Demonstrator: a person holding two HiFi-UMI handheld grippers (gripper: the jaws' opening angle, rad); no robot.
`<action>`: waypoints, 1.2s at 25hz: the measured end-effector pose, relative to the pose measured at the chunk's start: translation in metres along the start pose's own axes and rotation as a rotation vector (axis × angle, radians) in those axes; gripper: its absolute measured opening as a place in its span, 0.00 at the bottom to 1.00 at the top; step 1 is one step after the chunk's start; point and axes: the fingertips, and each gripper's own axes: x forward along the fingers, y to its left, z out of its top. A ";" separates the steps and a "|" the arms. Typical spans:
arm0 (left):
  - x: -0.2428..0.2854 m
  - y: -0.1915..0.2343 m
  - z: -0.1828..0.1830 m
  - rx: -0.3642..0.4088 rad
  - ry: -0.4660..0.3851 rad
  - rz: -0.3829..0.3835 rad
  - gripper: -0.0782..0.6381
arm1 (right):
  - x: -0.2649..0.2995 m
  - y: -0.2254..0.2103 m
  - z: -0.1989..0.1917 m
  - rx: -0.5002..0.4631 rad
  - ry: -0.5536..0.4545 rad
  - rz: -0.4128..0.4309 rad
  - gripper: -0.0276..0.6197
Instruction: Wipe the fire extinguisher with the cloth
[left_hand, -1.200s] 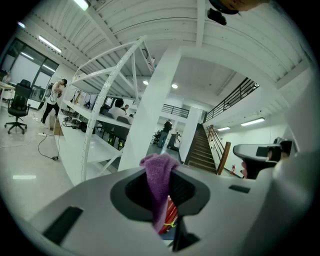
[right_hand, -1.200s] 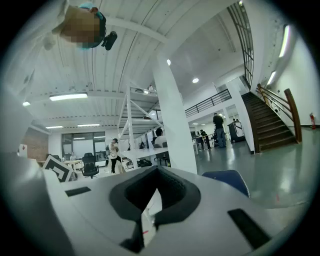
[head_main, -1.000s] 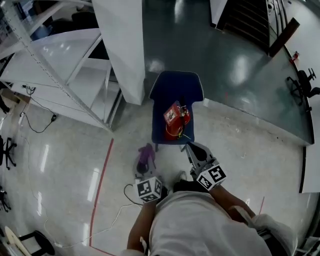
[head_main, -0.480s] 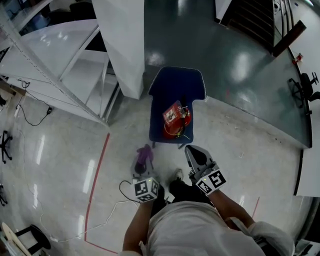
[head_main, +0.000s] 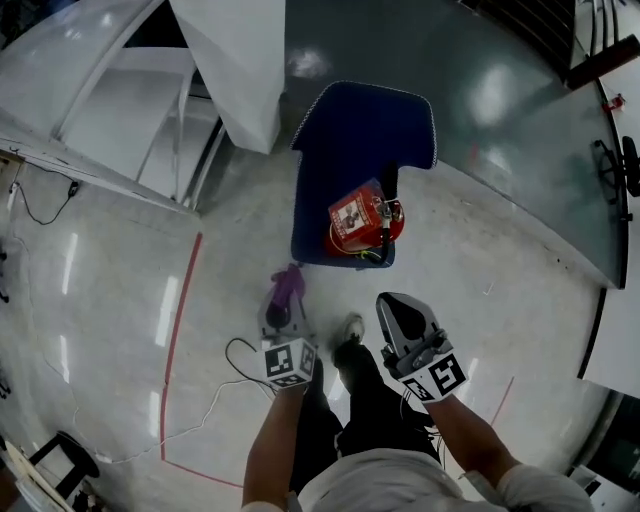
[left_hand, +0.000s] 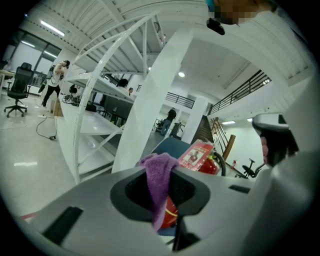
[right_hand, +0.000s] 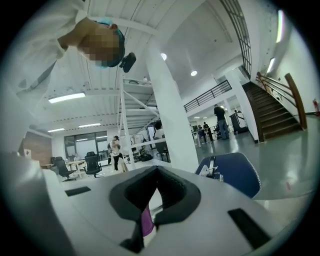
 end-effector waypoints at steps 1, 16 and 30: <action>0.008 0.001 -0.011 0.003 0.008 -0.003 0.20 | 0.002 -0.001 -0.009 0.004 0.010 0.004 0.06; 0.149 0.039 -0.172 -0.080 0.097 -0.008 0.20 | 0.007 -0.043 -0.124 0.088 0.133 -0.013 0.06; 0.208 0.010 -0.243 -0.266 0.139 -0.118 0.20 | 0.001 -0.044 -0.166 0.147 0.228 -0.001 0.06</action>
